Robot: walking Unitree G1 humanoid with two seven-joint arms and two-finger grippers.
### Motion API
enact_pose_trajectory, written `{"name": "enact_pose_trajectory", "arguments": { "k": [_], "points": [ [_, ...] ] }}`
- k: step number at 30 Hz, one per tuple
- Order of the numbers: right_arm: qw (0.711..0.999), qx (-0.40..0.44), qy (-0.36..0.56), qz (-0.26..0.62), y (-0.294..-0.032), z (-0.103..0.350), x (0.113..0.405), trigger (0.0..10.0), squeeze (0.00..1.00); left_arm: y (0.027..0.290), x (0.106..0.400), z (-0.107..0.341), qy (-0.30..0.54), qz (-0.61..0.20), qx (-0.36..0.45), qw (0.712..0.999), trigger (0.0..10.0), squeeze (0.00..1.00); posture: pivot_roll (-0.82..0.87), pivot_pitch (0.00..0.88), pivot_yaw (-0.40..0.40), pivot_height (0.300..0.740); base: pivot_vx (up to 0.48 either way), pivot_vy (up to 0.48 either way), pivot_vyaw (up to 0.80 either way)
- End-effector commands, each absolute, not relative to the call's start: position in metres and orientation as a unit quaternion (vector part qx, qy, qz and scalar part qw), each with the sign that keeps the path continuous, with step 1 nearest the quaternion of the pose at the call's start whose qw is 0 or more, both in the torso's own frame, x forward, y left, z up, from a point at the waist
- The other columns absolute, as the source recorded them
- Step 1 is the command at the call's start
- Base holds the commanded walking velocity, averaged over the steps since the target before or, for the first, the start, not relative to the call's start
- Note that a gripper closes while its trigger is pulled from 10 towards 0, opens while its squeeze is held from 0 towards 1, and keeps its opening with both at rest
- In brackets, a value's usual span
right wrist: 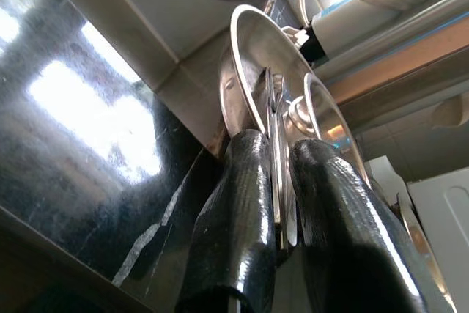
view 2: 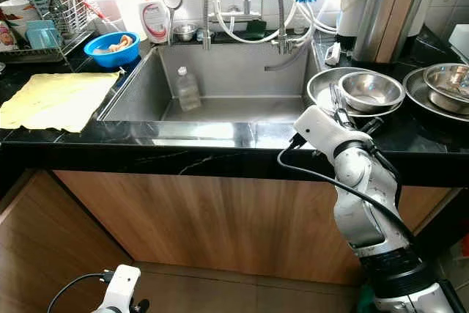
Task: Kitchen organization
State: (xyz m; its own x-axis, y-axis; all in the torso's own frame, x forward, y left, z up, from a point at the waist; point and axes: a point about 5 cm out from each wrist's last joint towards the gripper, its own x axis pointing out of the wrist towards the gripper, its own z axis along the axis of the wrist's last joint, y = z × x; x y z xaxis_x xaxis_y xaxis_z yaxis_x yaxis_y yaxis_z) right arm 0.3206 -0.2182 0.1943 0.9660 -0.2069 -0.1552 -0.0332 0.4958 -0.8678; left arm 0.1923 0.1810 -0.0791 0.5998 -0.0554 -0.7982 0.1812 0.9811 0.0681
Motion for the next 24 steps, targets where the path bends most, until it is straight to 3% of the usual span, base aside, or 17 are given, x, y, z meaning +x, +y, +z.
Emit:
{"name": "enact_pose_trajectory", "arguments": {
  "k": [1,8,9,10,24],
  "points": [
    [0.856,-0.500,0.117,-0.046,-0.2132,0.1973,0.3231,10.0,0.00,0.1859,0.1869,-0.0816,0.455,-0.065,0.079,0.885,10.0,0.00,-0.19,0.000,0.118,0.740,0.000,0.000,0.00],
    [0.856,-0.502,0.116,-0.044,-0.2123,0.1971,0.3234,10.0,0.00,0.1858,0.1869,-0.0816,0.454,-0.066,0.080,0.885,10.0,0.00,-0.18,0.000,0.120,0.740,0.000,0.000,0.00],
    [0.856,-0.502,0.115,-0.043,-0.2118,0.1970,0.3236,2.8,0.00,0.1859,0.1871,-0.0815,0.454,-0.066,0.081,0.885,10.0,0.00,-0.19,0.000,0.121,0.740,0.000,0.000,0.00],
    [0.856,-0.502,0.115,-0.043,-0.2117,0.1971,0.3236,0.0,0.00,0.1859,0.1871,-0.0815,0.454,-0.066,0.081,0.885,10.0,0.00,-0.19,0.000,0.121,0.740,0.000,0.000,0.00],
    [0.857,-0.502,0.112,-0.036,-0.2081,0.1958,0.3237,0.0,0.00,0.1864,0.1869,-0.0815,0.454,-0.065,0.080,0.885,10.0,0.00,-0.18,0.000,0.123,0.740,0.000,0.000,0.00]
  ]
}}
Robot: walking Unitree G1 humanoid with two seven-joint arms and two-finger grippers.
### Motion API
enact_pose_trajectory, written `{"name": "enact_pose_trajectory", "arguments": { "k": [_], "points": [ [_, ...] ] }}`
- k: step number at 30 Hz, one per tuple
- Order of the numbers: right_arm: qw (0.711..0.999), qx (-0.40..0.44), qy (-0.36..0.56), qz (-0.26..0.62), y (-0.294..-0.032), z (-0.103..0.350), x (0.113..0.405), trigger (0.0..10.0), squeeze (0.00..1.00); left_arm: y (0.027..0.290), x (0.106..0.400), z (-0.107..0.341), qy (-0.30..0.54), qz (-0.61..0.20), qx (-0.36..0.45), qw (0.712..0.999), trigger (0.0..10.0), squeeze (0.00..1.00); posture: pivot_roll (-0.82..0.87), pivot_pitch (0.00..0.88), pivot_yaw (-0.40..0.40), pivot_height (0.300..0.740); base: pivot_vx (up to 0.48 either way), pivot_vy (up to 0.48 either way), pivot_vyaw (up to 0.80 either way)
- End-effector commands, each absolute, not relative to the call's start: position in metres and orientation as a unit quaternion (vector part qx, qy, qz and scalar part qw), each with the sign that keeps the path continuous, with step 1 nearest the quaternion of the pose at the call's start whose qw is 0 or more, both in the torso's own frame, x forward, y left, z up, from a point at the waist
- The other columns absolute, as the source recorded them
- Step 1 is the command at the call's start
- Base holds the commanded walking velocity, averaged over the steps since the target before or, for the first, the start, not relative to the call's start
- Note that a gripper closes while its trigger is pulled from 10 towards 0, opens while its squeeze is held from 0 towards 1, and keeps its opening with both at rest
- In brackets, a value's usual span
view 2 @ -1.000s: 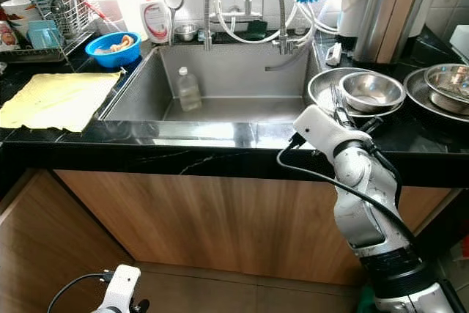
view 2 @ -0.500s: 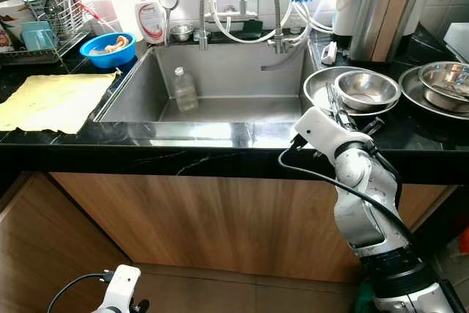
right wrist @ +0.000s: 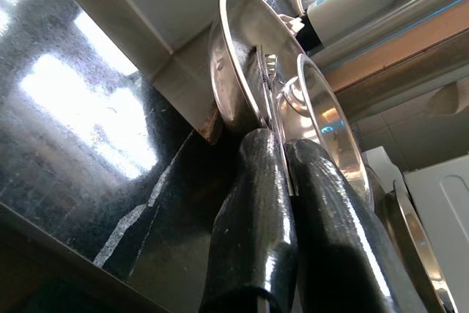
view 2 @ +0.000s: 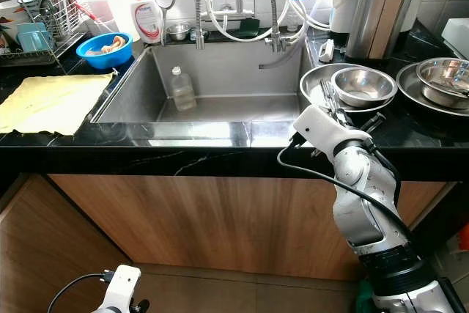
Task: Kitchen organization
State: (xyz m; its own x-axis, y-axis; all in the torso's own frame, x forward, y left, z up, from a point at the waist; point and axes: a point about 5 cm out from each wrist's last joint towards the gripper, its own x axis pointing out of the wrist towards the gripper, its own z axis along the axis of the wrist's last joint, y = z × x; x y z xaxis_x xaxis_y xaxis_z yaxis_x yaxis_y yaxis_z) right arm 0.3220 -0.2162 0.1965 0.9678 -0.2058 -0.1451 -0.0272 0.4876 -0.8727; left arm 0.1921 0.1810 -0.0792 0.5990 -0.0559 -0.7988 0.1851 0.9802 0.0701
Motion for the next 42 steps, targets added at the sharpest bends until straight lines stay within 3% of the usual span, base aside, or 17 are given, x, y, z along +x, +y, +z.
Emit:
{"name": "enact_pose_trajectory", "arguments": {
  "k": [1,4,5,9,10,11,12,13,14,20,21,22,26,27,40,41,42],
  "points": [
    [0.857,-0.501,0.111,-0.035,-0.2077,0.1961,0.3239,0.0,0.00,0.1863,0.1868,-0.0816,0.454,-0.065,0.080,0.885,10.0,0.00,-0.18,0.000,0.122,0.740,0.000,0.000,0.00],
    [0.858,-0.501,0.110,-0.034,-0.2070,0.1965,0.3244,0.0,0.00,0.1863,0.1866,-0.0817,0.454,-0.065,0.079,0.885,10.0,0.00,-0.18,0.000,0.121,0.740,0.000,0.000,0.00],
    [0.857,-0.503,0.109,-0.036,-0.2072,0.1967,0.3248,8.4,0.00,0.1863,0.1867,-0.0816,0.454,-0.065,0.079,0.885,10.0,0.00,-0.18,0.000,0.121,0.740,0.000,0.000,0.00],
    [0.858,-0.501,0.108,-0.036,-0.2071,0.1968,0.3250,10.0,0.00,0.1863,0.1867,-0.0816,0.454,-0.065,0.079,0.885,10.0,0.00,-0.18,0.000,0.121,0.740,0.000,0.000,0.00],
    [0.859,-0.499,0.109,-0.035,-0.2070,0.1968,0.3250,10.0,0.10,0.1863,0.1867,-0.0816,0.454,-0.065,0.079,0.885,10.0,0.00,-0.18,0.000,0.121,0.740,0.000,0.000,0.00],
    [0.860,-0.498,0.109,-0.035,-0.2071,0.1968,0.3250,10.0,0.70,0.1862,0.1867,-0.0816,0.454,-0.065,0.079,0.885,10.0,0.00,-0.18,0.000,0.121,0.740,0.000,0.000,0.00],
    [0.860,-0.498,0.109,-0.035,-0.2071,0.1970,0.3249,10.0,0.96,0.1862,0.1867,-0.0816,0.454,-0.065,0.079,0.885,10.0,0.00,-0.18,0.000,0.121,0.740,0.000,0.000,0.00],
    [0.859,-0.499,0.109,-0.035,-0.2071,0.1970,0.3249,10.0,0.91,0.1861,0.1869,-0.0815,0.454,-0.066,0.079,0.885,10.0,0.00,-0.18,0.000,0.121,0.740,0.000,0.000,0.00],
    [0.857,-0.502,0.109,-0.035,-0.2069,0.1970,0.3250,10.0,0.00,0.1859,0.1875,-0.0813,0.454,-0.066,0.079,0.885,10.0,0.00,-0.18,0.000,0.122,0.740,0.000,0.000,0.00],
    [0.858,-0.501,0.106,-0.034,-0.2064,0.1977,0.3254,10.0,0.00,0.1860,0.1880,-0.0811,0.454,-0.066,0.078,0.885,10.0,0.00,-0.18,0.000,0.122,0.740,0.000,0.000,0.00],
    [0.859,-0.500,0.105,-0.034,-0.2062,0.1980,0.3255,10.0,0.73,0.1861,0.1880,-0.0811,0.454,-0.066,0.079,0.885,10.0,0.00,-0.18,0.000,0.123,0.740,0.000,0.000,0.00],
    [0.860,-0.498,0.104,-0.033,-0.2057,0.1984,0.3257,10.0,1.00,0.1862,0.1882,-0.0810,0.454,-0.066,0.079,0.885,10.0,0.00,-0.18,0.000,0.124,0.740,0.000,0.000,0.00],
    [0.855,-0.508,0.095,-0.031,-0.2039,0.2001,0.3263,10.0,0.98,0.1863,0.1882,-0.0810,0.455,-0.067,0.079,0.885,10.0,0.00,-0.18,0.000,0.124,0.740,0.000,0.000,0.00],
    [0.858,-0.505,0.092,-0.028,-0.2026,0.2004,0.3268,10.0,0.00,0.1864,0.1884,-0.0809,0.455,-0.067,0.079,0.885,10.0,0.00,-0.18,0.000,0.125,0.740,0.000,0.000,0.00],
    [0.858,-0.506,0.089,-0.026,-0.2015,0.2009,0.3269,10.0,0.00,0.1865,0.1884,-0.0809,0.455,-0.068,0.079,0.884,10.0,0.00,-0.18,0.000,0.126,0.740,0.000,0.000,0.00],
    [0.858,-0.506,0.088,-0.025,-0.2014,0.2010,0.3269,8.7,0.00,0.1865,0.1884,-0.0809,0.455,-0.068,0.079,0.884,10.0,0.00,-0.18,0.000,0.126,0.740,0.000,0.000,0.00],
    [0.858,-0.506,0.088,-0.025,-0.2014,0.2009,0.3269,1.2,0.00,0.1865,0.1884,-0.0809,0.455,-0.068,0.079,0.884,10.0,0.00,-0.18,0.000,0.126,0.740,0.000,0.000,0.00]
  ]
}}
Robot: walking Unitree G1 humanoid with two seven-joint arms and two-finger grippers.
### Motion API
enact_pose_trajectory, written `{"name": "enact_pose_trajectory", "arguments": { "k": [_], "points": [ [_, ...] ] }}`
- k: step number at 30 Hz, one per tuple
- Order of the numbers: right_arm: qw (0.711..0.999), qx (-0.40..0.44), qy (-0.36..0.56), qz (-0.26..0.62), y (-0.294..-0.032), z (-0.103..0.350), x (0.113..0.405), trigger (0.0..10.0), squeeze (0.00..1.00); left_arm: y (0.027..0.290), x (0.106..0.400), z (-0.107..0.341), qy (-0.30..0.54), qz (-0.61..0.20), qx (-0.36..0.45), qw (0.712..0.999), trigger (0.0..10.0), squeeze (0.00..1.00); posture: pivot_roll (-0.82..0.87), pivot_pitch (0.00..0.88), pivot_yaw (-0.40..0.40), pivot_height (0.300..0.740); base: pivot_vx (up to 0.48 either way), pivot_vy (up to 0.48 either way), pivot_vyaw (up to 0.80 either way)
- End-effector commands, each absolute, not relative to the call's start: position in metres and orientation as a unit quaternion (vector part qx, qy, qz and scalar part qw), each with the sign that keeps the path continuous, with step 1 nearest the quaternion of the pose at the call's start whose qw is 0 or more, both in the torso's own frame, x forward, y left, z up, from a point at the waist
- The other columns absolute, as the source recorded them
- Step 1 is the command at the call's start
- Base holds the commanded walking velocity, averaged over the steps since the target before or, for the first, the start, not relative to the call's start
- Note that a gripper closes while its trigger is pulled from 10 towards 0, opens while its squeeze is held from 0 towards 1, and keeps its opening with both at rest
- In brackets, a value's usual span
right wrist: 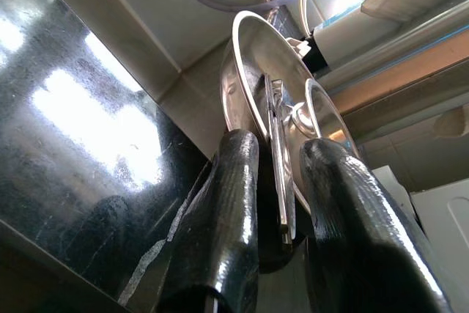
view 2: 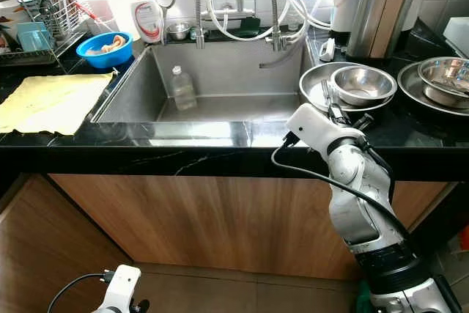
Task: Kitchen organization
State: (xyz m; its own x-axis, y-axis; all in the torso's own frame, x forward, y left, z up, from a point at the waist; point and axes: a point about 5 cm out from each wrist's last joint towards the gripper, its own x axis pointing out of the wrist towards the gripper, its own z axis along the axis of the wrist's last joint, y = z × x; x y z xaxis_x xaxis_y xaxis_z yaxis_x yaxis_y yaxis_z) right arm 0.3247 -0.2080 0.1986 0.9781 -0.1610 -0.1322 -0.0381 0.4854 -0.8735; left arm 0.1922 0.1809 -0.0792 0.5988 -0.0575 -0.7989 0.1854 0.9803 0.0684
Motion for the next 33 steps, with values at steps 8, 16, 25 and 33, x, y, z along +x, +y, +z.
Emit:
{"name": "enact_pose_trajectory", "arguments": {
  "k": [8,16,25,33],
  "points": [
    [0.858,-0.506,0.087,-0.021,-0.200,0.200,0.327,0.0,0.00,0.186,0.189,-0.081,0.455,-0.067,0.079,0.885,10.0,0.00,-0.18,0.000,0.127,0.740,0.000,0.000,0.00],
    [0.858,-0.506,0.086,-0.018,-0.199,0.200,0.328,0.0,0.00,0.186,0.189,-0.081,0.455,-0.068,0.079,0.884,10.0,0.00,-0.18,0.000,0.127,0.740,0.000,0.000,0.00],
    [0.840,-0.539,0.052,-0.028,-0.196,0.211,0.331,0.0,0.00,0.186,0.189,-0.080,0.454,-0.069,0.081,0.885,10.0,0.00,-0.18,0.000,0.129,0.740,0.000,0.000,0.00],
    [0.823,-0.566,0.024,-0.035,-0.193,0.219,0.332,10.0,0.00,0.186,0.189,-0.080,0.453,-0.070,0.082,0.885,10.0,0.00,-0.19,0.000,0.132,0.740,0.000,0.000,0.00]
  ]
}}
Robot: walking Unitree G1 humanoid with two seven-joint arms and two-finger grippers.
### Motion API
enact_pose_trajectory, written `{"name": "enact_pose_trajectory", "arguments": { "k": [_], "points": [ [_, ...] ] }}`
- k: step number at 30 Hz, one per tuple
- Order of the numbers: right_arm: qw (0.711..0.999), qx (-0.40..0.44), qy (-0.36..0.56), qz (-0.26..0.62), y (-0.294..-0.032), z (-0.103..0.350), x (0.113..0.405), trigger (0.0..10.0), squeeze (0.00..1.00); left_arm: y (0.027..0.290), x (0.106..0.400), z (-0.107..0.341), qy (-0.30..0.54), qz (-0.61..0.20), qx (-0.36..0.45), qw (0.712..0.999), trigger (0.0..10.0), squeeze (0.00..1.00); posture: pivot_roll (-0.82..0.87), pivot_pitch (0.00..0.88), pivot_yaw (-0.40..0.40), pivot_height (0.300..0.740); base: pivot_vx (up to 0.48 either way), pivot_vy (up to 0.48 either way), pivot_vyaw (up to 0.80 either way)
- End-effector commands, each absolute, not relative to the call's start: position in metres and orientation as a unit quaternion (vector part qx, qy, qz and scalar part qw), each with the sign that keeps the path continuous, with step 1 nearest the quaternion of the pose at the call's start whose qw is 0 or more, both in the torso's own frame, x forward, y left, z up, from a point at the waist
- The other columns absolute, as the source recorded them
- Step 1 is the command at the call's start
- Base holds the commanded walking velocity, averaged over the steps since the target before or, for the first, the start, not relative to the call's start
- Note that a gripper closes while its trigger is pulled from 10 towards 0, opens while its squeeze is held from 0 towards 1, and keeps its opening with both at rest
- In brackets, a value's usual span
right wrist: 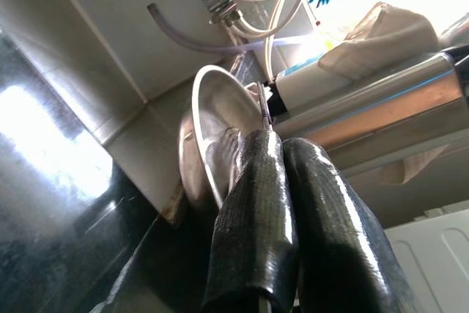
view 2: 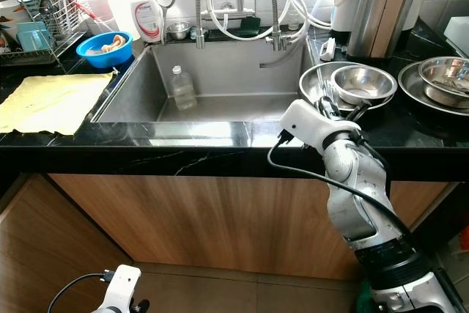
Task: Kitchen organization
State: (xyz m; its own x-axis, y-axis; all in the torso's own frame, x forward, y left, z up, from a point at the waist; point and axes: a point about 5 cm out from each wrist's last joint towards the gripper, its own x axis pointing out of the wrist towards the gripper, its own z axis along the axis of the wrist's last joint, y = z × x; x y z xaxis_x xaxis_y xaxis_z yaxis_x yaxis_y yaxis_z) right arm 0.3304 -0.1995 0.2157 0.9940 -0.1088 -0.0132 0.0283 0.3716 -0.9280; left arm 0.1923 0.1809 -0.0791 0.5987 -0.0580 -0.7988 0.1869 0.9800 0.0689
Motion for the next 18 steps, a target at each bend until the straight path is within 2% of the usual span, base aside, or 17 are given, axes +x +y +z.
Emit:
{"name": "enact_pose_trajectory", "arguments": {
  "k": [1,4,5,6,8,12,13,14,15,17,18],
  "points": [
    [0.824,-0.565,0.011,-0.028,-0.189,0.222,0.333,10.0,0.00,0.187,0.189,-0.080,0.454,-0.071,0.084,0.884,10.0,0.00,-0.19,0.000,0.133,0.740,0.000,0.000,0.00],
    [0.817,-0.576,-0.022,-0.022,-0.183,0.232,0.335,10.0,0.00,0.187,0.189,-0.081,0.454,-0.072,0.085,0.884,10.0,0.00,-0.19,0.000,0.134,0.740,0.000,0.000,0.00],
    [0.809,-0.585,-0.051,-0.015,-0.177,0.238,0.335,10.0,0.00,0.187,0.189,-0.081,0.454,-0.073,0.085,0.884,10.0,0.00,-0.20,0.000,0.136,0.740,0.000,0.000,0.00],
    [0.786,-0.607,-0.116,0.005,-0.160,0.252,0.334,10.0,0.00,0.187,0.189,-0.080,0.454,-0.074,0.086,0.884,10.0,0.00,-0.20,0.000,0.138,0.740,0.000,0.000,0.00],
    [0.782,-0.606,-0.146,0.014,-0.150,0.258,0.333,10.0,0.00,0.186,0.189,-0.081,0.454,-0.074,0.086,0.884,10.0,0.00,-0.20,0.000,0.137,0.740,0.000,0.000,0.00],
    [0.816,-0.548,-0.183,0.036,-0.142,0.265,0.333,10.0,0.00,0.185,0.189,-0.081,0.453,-0.074,0.084,0.884,10.0,0.00,-0.19,0.000,0.136,0.740,0.000,0.000,0.00],
    [0.816,-0.548,-0.183,0.036,-0.142,0.265,0.333,10.0,0.00,0.185,0.189,-0.081,0.453,-0.074,0.084,0.884,10.0,0.00,-0.19,0.000,0.136,0.740,0.000,0.000,0.00],
    [0.838,-0.513,-0.181,0.046,-0.141,0.264,0.334,10.0,0.00,0.185,0.189,-0.081,0.454,-0.074,0.085,0.884,10.0,0.00,-0.20,0.000,0.137,0.740,0.000,0.000,0.00],
    [0.900,-0.396,-0.163,0.079,-0.137,0.256,0.340,10.0,0.00,0.185,0.189,-0.081,0.455,-0.074,0.085,0.884,10.0,0.00,-0.20,0.000,0.136,0.740,0.000,0.000,0.00],
    [0.932,-0.317,-0.137,0.106,-0.134,0.245,0.346,10.0,0.00,0.185,0.189,-0.081,0.455,-0.073,0.083,0.884,10.0,0.00,-0.19,0.000,0.132,0.740,0.000,0.000,0.00],
    [0.936,-0.306,-0.134,0.108,-0.133,0.242,0.347,10.0,0.00,0.185,0.189,-0.081,0.455,-0.073,0.083,0.884,10.0,0.00,-0.19,0.000,0.132,0.740,0.000,0.000,0.00]
  ]
}}
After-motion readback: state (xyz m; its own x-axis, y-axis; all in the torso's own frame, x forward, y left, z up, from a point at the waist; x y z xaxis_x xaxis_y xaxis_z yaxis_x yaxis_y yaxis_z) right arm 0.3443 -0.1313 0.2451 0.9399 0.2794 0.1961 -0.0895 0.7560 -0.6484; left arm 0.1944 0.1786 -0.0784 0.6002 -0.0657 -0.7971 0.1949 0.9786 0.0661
